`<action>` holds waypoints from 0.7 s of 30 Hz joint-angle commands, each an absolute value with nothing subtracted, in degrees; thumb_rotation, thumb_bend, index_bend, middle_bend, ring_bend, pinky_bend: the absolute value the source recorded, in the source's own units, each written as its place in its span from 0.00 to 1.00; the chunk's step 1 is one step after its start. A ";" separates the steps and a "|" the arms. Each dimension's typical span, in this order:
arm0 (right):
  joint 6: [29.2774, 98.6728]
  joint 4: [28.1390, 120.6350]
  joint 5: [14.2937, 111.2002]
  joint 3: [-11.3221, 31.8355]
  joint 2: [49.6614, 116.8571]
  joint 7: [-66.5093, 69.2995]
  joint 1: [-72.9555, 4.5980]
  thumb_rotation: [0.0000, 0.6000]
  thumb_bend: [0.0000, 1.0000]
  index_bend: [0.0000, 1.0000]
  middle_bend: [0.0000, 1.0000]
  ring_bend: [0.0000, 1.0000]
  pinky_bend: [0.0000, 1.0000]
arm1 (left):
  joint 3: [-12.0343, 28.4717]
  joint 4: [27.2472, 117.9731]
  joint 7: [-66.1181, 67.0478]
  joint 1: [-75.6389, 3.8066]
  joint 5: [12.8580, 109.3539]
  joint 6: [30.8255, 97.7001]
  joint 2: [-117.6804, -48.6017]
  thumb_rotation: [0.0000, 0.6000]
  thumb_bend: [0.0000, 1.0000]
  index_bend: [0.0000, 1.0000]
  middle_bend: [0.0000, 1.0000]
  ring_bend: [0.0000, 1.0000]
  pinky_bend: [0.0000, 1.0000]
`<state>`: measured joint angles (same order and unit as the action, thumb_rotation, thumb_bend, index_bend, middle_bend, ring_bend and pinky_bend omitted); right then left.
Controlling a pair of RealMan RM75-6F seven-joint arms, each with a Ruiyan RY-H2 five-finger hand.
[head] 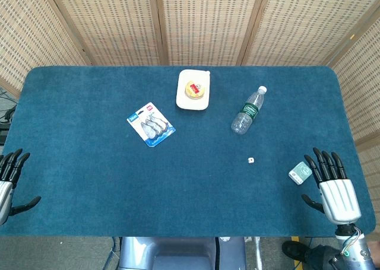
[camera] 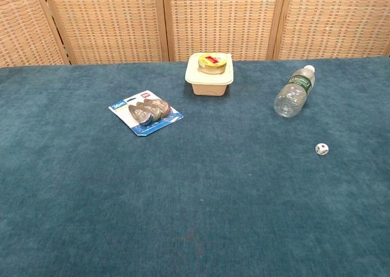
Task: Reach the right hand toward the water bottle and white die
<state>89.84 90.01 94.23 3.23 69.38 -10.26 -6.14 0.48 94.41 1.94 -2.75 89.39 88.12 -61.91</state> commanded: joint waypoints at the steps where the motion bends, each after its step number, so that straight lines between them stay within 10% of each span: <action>1: 89.73 89.97 94.19 3.20 69.38 -10.19 -6.17 1.00 0.05 0.08 0.00 0.00 0.00 | 0.53 94.39 2.03 -2.78 89.30 88.07 -61.95 1.00 0.03 0.00 0.00 0.00 0.00; 10: 83.70 89.51 95.28 2.50 69.18 -6.86 -9.77 1.00 0.06 0.10 0.00 0.00 0.00 | 0.73 94.56 3.27 -3.05 88.58 87.31 -62.42 1.00 0.03 0.00 0.00 0.00 0.00; 21: 59.11 85.53 86.80 6.81 71.71 -5.93 -24.48 1.00 0.22 0.17 0.00 0.00 0.00 | 2.22 94.92 5.92 -4.56 84.41 83.90 -63.35 1.00 0.03 0.00 0.00 0.00 0.00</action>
<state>66.35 87.23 91.44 4.72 70.18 -5.71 -19.49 1.92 94.83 5.51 -4.28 84.98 84.41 -63.19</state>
